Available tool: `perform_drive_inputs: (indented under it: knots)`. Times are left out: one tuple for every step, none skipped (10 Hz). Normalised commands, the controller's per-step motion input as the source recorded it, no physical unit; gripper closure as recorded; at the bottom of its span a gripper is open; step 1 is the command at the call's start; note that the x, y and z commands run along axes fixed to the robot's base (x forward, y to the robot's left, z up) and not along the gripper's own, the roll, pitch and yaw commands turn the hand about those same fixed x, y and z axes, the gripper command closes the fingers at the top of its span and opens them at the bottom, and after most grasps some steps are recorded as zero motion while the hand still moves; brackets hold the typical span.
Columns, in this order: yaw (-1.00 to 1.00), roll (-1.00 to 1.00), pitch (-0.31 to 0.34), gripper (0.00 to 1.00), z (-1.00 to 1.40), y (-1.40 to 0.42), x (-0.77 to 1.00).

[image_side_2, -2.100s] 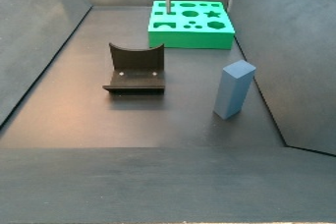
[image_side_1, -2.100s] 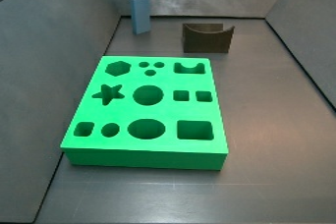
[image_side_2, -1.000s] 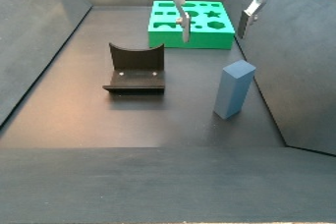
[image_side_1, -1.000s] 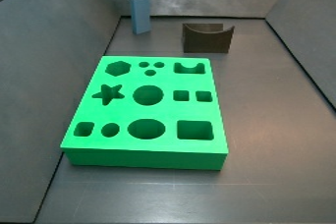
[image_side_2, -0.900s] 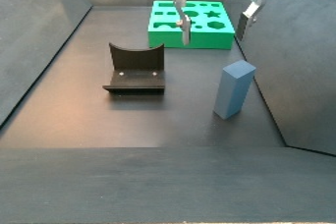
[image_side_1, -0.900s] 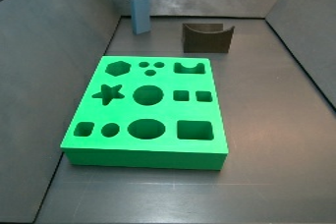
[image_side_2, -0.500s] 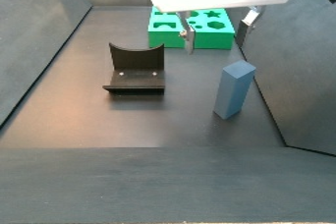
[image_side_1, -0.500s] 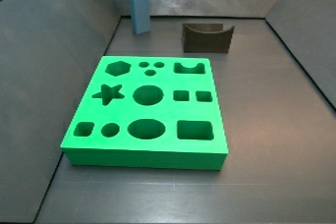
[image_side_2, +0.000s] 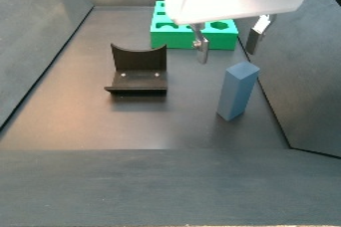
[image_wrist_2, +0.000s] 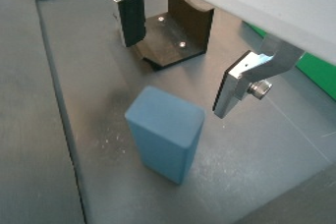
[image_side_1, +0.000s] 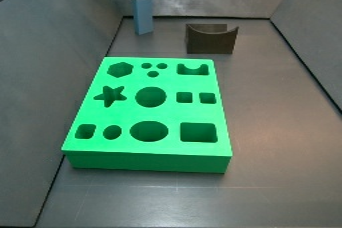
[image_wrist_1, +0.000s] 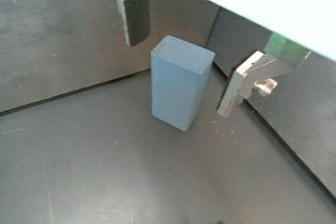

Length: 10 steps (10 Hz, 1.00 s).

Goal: Pick up the rectangle object. Move up. Move to above the board. Insert the rectangle object.
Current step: Pick up the rectangle object.

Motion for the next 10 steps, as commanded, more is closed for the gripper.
perform_drive_inputs:
  knots:
    - [0.22, -0.01, -0.089, 0.00, -0.15, 0.07, -0.13]
    - [0.24, -0.01, -0.091, 0.00, -0.16, 0.09, -0.11]
    - [0.27, -0.01, -0.097, 0.00, -0.17, 0.11, -0.10]
    - [0.29, -0.01, -0.097, 0.00, -0.19, 0.13, -0.07]
    - [0.29, -0.02, -0.123, 0.00, -0.23, 0.13, -0.10]
    - [0.29, 0.00, -0.120, 0.00, -0.24, 0.10, -0.10]
    - [0.28, 0.00, -0.123, 0.00, -0.25, 0.08, -0.11]
    - [0.29, 0.00, -0.166, 0.00, -0.33, 0.04, -0.14]
    - [0.29, 0.00, -0.173, 0.00, -0.36, 0.01, -0.12]
    - [0.28, 0.00, -0.164, 0.00, -0.39, 0.01, -0.06]
